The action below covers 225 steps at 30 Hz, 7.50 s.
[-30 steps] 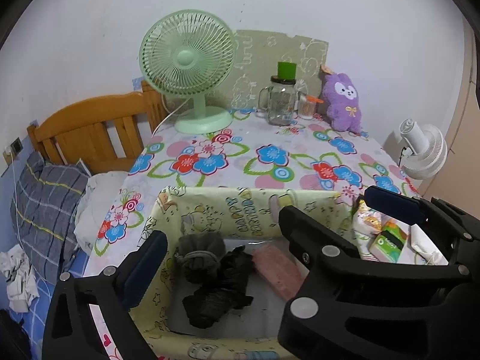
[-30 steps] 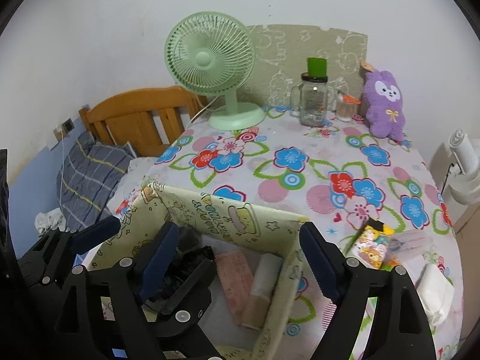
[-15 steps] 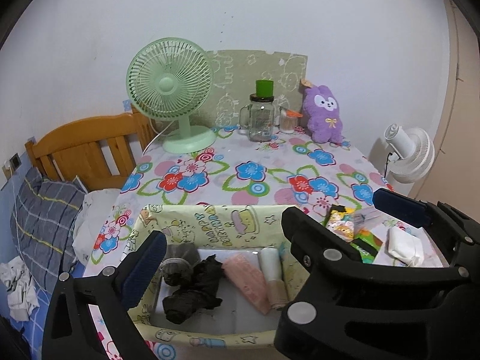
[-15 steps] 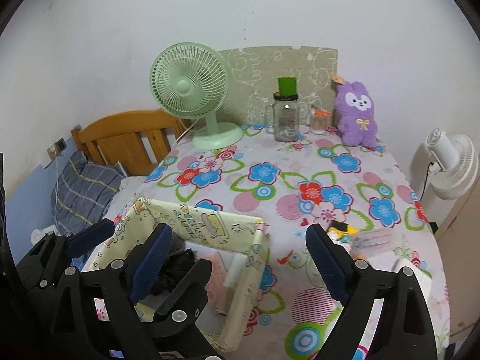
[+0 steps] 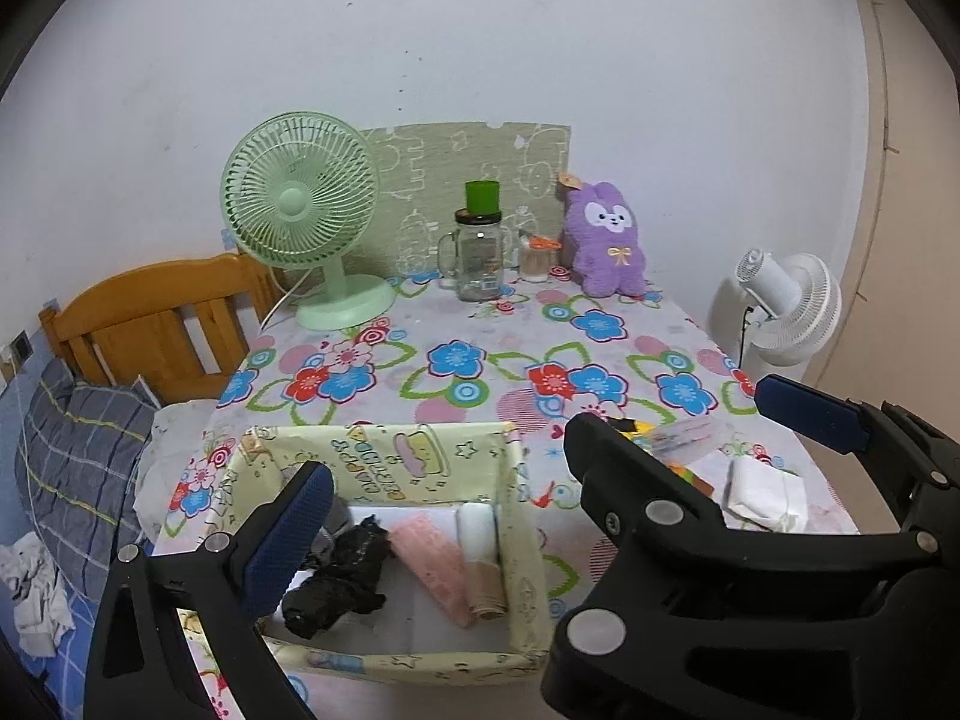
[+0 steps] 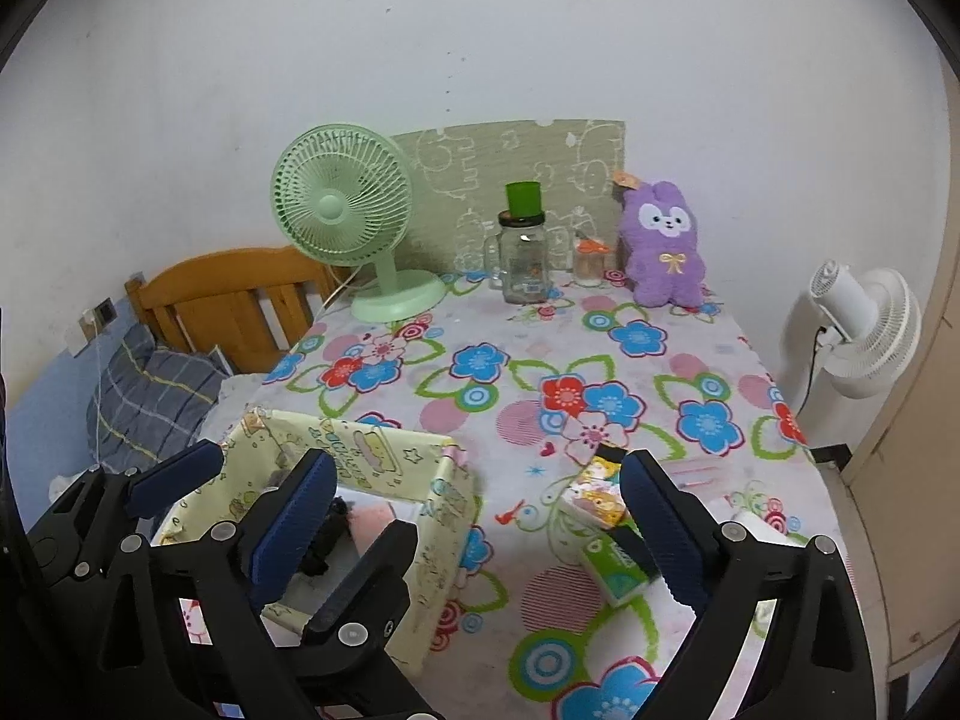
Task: Organize soft objects
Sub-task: 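Withdraw both tools from the box toward the green and white tissue packs, then grasp the green tissue pack with the left tool while the right tool grasps the white tissue packet, then lift the green tissue pack and white tissue packet and carry them toward the box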
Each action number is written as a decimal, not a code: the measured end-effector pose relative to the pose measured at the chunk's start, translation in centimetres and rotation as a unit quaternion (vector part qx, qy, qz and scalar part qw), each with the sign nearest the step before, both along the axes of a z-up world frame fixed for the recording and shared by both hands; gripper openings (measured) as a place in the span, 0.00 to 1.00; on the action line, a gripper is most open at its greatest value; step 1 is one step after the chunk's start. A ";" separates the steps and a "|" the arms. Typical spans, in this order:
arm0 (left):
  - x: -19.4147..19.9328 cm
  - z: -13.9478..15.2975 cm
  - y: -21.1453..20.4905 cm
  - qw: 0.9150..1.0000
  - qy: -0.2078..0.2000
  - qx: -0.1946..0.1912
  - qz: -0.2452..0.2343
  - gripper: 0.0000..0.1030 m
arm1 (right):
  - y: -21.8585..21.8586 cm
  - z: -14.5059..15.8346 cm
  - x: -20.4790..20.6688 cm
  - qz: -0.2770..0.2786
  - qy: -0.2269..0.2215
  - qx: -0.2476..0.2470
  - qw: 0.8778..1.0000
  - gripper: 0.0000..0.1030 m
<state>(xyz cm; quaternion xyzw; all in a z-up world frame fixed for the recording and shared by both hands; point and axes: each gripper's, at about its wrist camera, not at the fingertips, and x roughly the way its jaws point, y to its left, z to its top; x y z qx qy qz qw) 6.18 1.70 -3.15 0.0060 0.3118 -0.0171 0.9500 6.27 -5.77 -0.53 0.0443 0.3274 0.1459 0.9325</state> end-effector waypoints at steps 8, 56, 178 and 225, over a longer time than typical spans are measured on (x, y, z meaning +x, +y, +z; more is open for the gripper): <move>-0.5 0.2 -2.2 1.000 -0.007 -0.002 -0.018 1.00 | -2.2 0.1 -0.8 -0.013 -0.006 -0.001 1.000 0.95; 3.1 -6.9 -12.9 0.993 0.060 0.010 -0.103 0.98 | -12.5 -8.0 0.5 -0.096 0.041 -0.022 0.994 0.95; 0.2 -2.8 -10.3 0.992 0.042 0.009 -0.115 0.64 | -10.4 -4.7 -1.6 -0.122 0.055 -0.024 0.991 0.41; 0.7 0.3 0.2 0.999 0.019 0.006 -0.033 0.64 | 0.1 -0.2 0.5 -0.043 0.024 -0.027 0.998 0.41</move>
